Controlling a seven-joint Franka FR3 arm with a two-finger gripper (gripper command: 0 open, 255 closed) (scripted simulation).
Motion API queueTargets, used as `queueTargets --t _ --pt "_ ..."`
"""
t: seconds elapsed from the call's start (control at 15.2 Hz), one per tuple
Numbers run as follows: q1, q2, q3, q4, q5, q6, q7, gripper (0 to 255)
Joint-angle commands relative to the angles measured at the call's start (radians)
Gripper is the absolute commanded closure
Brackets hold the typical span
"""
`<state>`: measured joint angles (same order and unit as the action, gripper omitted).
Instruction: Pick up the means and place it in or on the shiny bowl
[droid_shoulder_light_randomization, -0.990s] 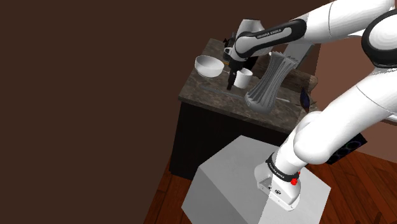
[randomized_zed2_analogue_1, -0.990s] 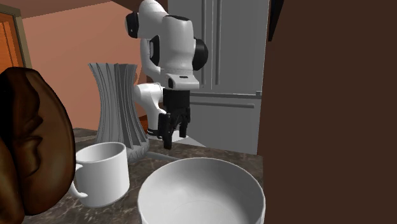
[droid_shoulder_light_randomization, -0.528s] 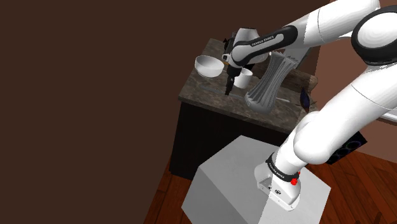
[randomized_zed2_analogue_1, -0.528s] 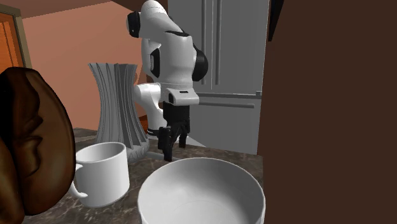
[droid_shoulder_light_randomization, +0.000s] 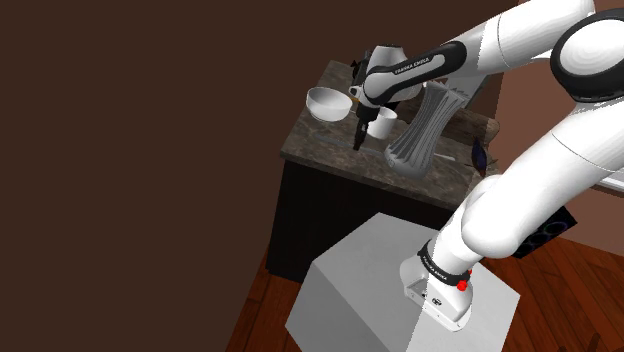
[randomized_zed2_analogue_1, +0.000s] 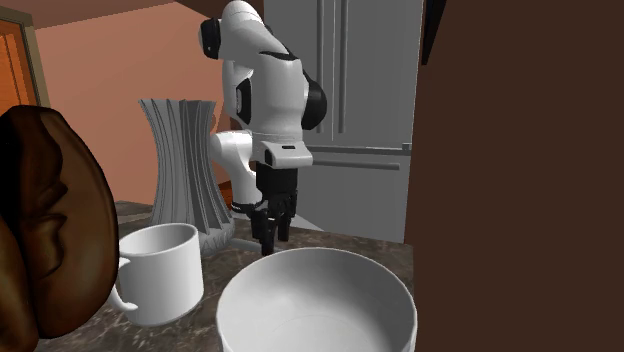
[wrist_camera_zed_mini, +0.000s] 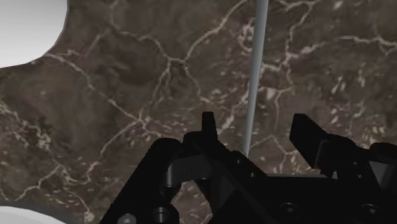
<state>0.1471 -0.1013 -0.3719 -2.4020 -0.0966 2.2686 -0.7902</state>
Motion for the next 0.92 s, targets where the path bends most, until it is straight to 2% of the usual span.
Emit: queueTargets --t 0.0,0.53,0.86 --pt "0.0 0.0 0.0 0.0 0.0 0.0 0.0 255" --pt "0.0 0.0 0.0 0.0 0.0 0.0 0.0 255" --pt "-0.001 -0.043 0.005 0.03 -0.013 -0.072 0.009 255"
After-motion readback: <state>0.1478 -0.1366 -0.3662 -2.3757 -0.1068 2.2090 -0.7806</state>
